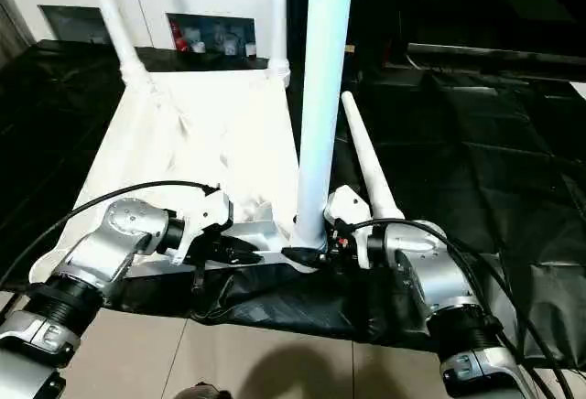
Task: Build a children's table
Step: Rotate leg to tighten
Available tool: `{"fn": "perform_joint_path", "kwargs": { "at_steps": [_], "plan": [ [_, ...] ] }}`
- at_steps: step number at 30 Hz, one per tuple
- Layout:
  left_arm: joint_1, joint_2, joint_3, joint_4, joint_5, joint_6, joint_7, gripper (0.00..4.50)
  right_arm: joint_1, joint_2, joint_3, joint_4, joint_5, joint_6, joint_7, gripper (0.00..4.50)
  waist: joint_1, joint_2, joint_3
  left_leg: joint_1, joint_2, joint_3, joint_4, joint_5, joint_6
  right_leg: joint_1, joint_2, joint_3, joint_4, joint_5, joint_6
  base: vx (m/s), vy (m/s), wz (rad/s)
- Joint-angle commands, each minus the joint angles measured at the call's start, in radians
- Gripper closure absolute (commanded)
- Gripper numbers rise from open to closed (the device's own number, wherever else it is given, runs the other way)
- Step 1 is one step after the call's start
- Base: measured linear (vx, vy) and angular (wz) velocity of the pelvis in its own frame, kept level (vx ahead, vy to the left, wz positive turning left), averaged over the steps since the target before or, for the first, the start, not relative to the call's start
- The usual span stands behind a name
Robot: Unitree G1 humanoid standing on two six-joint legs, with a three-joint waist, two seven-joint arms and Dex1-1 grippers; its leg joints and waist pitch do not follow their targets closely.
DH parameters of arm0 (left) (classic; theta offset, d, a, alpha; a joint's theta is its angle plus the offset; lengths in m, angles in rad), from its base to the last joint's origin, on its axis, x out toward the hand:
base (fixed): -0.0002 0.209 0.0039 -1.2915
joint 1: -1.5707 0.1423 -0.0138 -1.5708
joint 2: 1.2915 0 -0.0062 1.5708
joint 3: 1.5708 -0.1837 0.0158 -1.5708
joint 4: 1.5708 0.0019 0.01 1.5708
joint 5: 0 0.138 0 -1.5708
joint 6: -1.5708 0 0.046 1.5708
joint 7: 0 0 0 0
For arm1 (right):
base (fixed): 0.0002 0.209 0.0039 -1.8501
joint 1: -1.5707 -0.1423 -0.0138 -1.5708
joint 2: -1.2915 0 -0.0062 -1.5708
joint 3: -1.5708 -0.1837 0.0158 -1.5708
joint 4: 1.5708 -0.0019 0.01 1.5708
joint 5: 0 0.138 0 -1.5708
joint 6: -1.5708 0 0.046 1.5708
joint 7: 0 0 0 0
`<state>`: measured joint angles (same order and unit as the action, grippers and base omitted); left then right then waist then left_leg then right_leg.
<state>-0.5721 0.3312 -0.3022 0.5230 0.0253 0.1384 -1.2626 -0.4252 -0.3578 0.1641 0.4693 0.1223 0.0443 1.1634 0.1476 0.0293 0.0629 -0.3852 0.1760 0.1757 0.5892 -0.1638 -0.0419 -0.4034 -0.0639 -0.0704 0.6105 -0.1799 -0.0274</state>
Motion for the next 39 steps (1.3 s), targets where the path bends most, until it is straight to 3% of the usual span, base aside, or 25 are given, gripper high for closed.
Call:
{"fn": "perform_joint_path", "kwargs": {
  "at_steps": [1,4,7,8,12,14,15,17,18,20,24,31,35,36,39],
  "plan": [
    [-0.018,-0.033,0.013,-0.01,-0.021,-0.013,0.04,4.5,0.02,0.035,0.058,-0.052,0.023,0.019,0.039,1.7,-0.004,-0.008,-0.075,0.02,0.061,-0.02,-0.065,-0.218,0.058,0.047,-0.092,0.052,-0.08,-0.256,-0.19,0.0,0.0,0.0],
    [-0.028,-0.069,0.037,0.009,-0.014,-0.004,0.132,4.5,0.02,0.08,0.045,-0.037,0.014,0.062,-0.043,1.74,-0.007,-0.007,-0.073,0.02,0.061,-0.02,-0.067,-0.229,0.053,0.046,-0.091,0.051,-0.083,-0.275,-0.187,0.0,0.0,0.0],
    [-0.04,-0.098,0.048,0.026,-0.002,-0.003,0.212,4.5,0.004,0.132,0.029,0.01,-0.013,0.063,-0.159,1.74,-0.015,-0.009,-0.068,0.024,0.057,-0.025,-0.071,-0.276,0.025,0.046,-0.097,0.05,-0.094,-0.38,-0.161,0.0,0.0,0.0],
    [-0.045,-0.115,0.05,0.028,0.009,0.005,0.255,4.5,-0.015,0.171,0.014,0.057,-0.034,0.054,-0.251,1.75,-0.018,-0.006,-0.068,0.026,0.058,-0.026,-0.073,-0.288,0.017,0.043,-0.096,0.05,-0.096,-0.404,-0.15,0.0,0.0,0.0],
    [-0.061,-0.197,0.061,0.013,0.059,0.1,0.449,4.5,-0.117,0.332,-0.055,0.26,-0.064,0.041,-0.593,1.76,-0.061,-0.006,-0.06,0.025,0.051,-0.036,-0.079,-0.362,-0.025,0.044,-0.099,0.043,-0.104,-0.506,-0.134,0.0,0.0,0.0],
    [-0.063,-0.212,0.058,0.012,0.066,0.098,0.471,4.5,-0.149,0.361,-0.064,0.301,-0.081,0.021,-0.683,1.76,-0.074,-0.008,-0.059,0.019,0.047,-0.039,-0.081,-0.369,-0.024,0.049,-0.098,0.039,-0.109,-0.533,-0.109,0.0,0.0,0.0],
    [-0.065,-0.222,0.057,0.019,0.071,0.088,0.486,4.5,-0.166,0.372,-0.058,0.323,-0.105,-0.022,-0.712,1.76,-0.077,-0.009,-0.06,0.023,0.047,-0.037,-0.08,-0.374,-0.019,0.042,-0.099,0.041,-0.113,-0.535,-0.103,0.0,0.0,0.0],
    [-0.064,-0.226,0.057,0.021,0.068,0.082,0.481,4.5,-0.171,0.372,-0.053,0.328,-0.114,-0.043,-0.706,1.76,-0.076,-0.009,-0.061,0.035,0.045,-0.031,-0.074,-0.381,-0.004,0.033,-0.098,0.046,-0.119,-0.53,-0.108,0.0,0.0,0.0],
    [-0.065,-0.227,0.056,0.023,0.065,0.077,0.479,4.5,-0.174,0.374,-0.061,0.332,-0.106,-0.044,-0.695,1.76,-0.076,-0.012,-0.061,0.031,0.045,-0.03,-0.075,-0.367,0.008,0.036,-0.097,0.048,-0.116,-0.511,-0.115,0.0,0.0,0.0],
    [-0.06,-0.222,0.05,0.016,0.067,0.065,0.461,4.5,-0.181,0.379,-0.096,0.332,-0.073,-0.041,-0.647,1.2,-0.075,-0.009,-0.062,0.027,0.048,-0.03,-0.077,-0.349,0.016,0.039,-0.094,0.049,-0.111,-0.469,-0.126,0.0,0.0,0.0],
    [-0.044,-0.201,0.04,-0.005,0.064,0.061,0.424,4.5,-0.186,0.358,-0.103,0.338,-0.063,-0.066,-0.598,0.83,-0.076,-0.008,-0.063,0.027,0.05,-0.027,-0.077,-0.345,0.023,0.041,-0.093,0.051,-0.104,-0.411,-0.152,0.0,0.0,0.0],
    [-0.03,-0.138,0.034,-0.008,0.039,0.035,0.317,4.5,-0.137,0.251,-0.052,0.245,-0.054,-0.066,-0.409,0.25,-0.073,-0.007,-0.068,0.022,0.049,-0.022,-0.072,-0.29,0.045,0.049,-0.092,0.053,-0.094,-0.314,-0.185,0.0,0.0,0.0],
    [-0.034,-0.088,0.037,-0.002,0.016,0.013,0.216,4.5,-0.071,0.151,0.003,0.117,-0.036,-0.043,-0.206,0.07,-0.058,-0.01,-0.074,0.018,0.048,-0.019,-0.066,-0.213,0.075,0.058,-0.088,0.05,-0.085,-0.232,-0.196,0.0,0.0,0.0],
    [-0.037,-0.07,0.037,0.0,0.01,0.012,0.18,4.5,-0.053,0.119,0.013,0.082,-0.027,-0.038,-0.148,0.07,-0.045,-0.008,-0.075,0.018,0.052,-0.016,-0.064,-0.192,0.09,0.056,-0.086,0.05,-0.082,-0.202,-0.194,0.0,0.0,0.0],
    [-0.041,-0.057,0.038,0.008,0.005,0.004,0.156,4.5,-0.046,0.098,0.013,0.064,-0.015,-0.036,-0.103,0.07,-0.039,-0.008,-0.074,0.019,0.054,-0.016,-0.064,-0.201,0.088,0.052,-0.085,0.048,-0.081,-0.208,-0.207,0.0,0.0,0.0]
  ]
}}
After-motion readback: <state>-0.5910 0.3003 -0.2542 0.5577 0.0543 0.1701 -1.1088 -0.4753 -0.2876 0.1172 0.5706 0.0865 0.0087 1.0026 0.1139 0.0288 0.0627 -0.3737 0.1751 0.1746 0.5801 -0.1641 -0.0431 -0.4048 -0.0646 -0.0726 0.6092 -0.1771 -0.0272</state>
